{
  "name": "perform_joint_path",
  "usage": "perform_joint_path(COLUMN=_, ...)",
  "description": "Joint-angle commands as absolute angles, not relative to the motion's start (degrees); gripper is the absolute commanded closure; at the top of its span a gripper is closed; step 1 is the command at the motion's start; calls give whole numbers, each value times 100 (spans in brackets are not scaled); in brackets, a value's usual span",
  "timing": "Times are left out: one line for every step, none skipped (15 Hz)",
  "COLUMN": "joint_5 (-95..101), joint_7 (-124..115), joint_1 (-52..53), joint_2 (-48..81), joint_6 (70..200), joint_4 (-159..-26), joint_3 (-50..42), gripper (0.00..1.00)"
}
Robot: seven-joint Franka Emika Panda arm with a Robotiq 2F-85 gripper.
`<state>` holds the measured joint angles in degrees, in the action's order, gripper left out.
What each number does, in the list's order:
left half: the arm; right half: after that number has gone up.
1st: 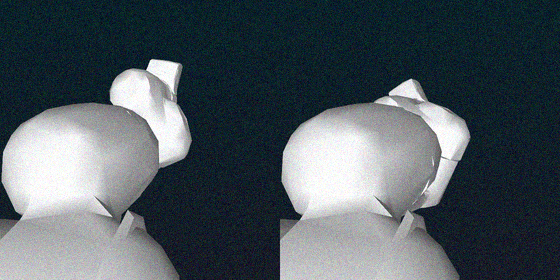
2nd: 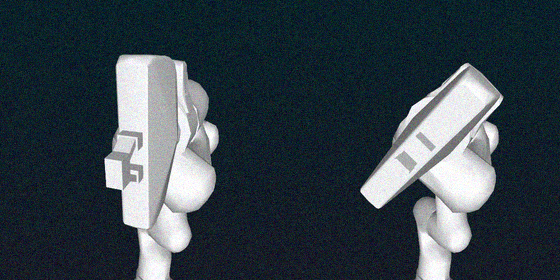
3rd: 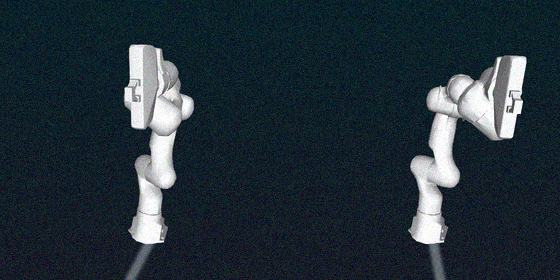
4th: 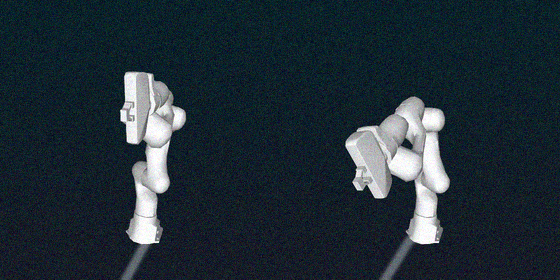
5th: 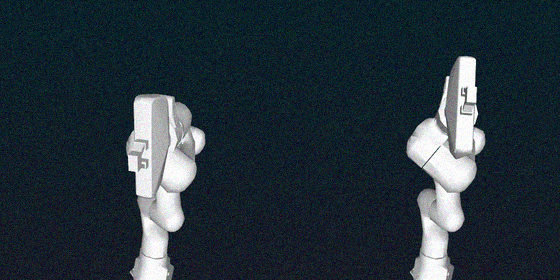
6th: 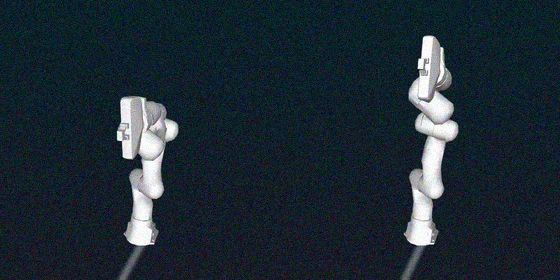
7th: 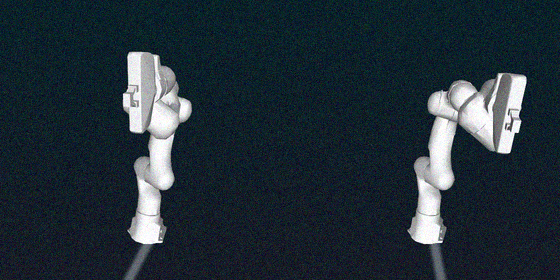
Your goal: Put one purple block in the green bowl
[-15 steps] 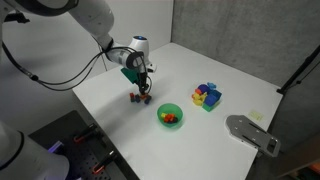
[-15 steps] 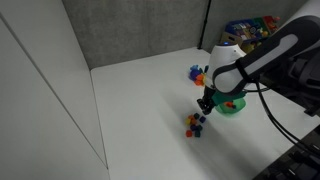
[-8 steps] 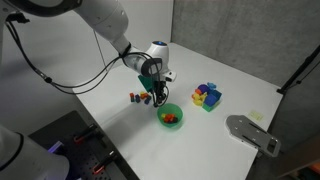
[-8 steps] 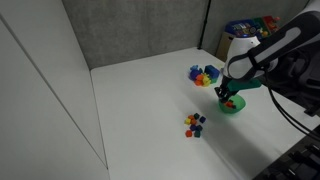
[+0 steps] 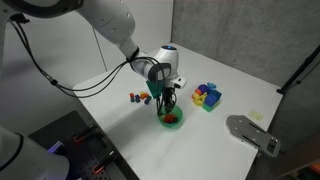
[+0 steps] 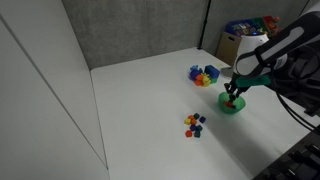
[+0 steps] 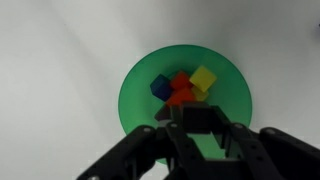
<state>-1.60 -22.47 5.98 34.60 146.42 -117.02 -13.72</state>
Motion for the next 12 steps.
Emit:
perform_joint_path(joint_5=-64, joint_7=-2414, joint_1=543, joint_2=3378, joint_6=14436, joint_4=-11695, joint_3=-1322, gripper=31)
perform_joint_path(joint_5=-76, joint_7=-2381, joint_1=531, joint_2=3307, joint_6=14400, joint_4=-11720, joint_3=-1300, gripper=23)
perform_joint_path(joint_5=-102, joint_7=-2320, joint_1=508, joint_2=3201, joint_6=14361, joint_4=-11765, joint_3=-1259, gripper=14)
perform_joint_path(joint_5=-115, joint_7=-2278, joint_1=497, joint_2=3112, joint_6=14333, joint_4=-11804, joint_3=-1228, gripper=6)
perform_joint_path(joint_5=-127, joint_7=-2193, joint_1=475, joint_2=2954, joint_6=14260, joint_4=-11875, joint_3=-1177, gripper=1)
perform_joint_path(joint_5=-139, joint_7=-2133, joint_1=455, joint_2=2833, joint_6=14191, joint_4=-11921, joint_3=-1130, gripper=0)
perform_joint_path(joint_5=-152, joint_7=-2037, joint_1=425, joint_2=2657, joint_6=14072, joint_4=-11987, joint_3=-1065, gripper=0)
perform_joint_path(joint_5=-180, joint_7=-1905, joint_1=376, joint_2=2471, joint_6=13950, joint_4=-12055, joint_3=-979, gripper=0)
perform_joint_path(joint_5=-197, joint_7=-1797, joint_1=339, joint_2=2292, joint_6=13809, joint_4=-12112, joint_3=-903, gripper=0)
perform_joint_path(joint_5=-209, joint_7=-1661, joint_1=303, joint_2=2081, joint_6=13674, joint_4=-12198, joint_3=-825, gripper=0)
perform_joint_path(joint_5=-226, joint_7=-1532, joint_1=259, joint_2=1909, joint_6=13525, joint_4=-12253, joint_3=-749, gripper=0)
perform_joint_path(joint_5=-212, joint_7=-1424, joint_1=241, joint_2=1689, joint_6=13369, joint_4=-12331, joint_3=-684, gripper=0)
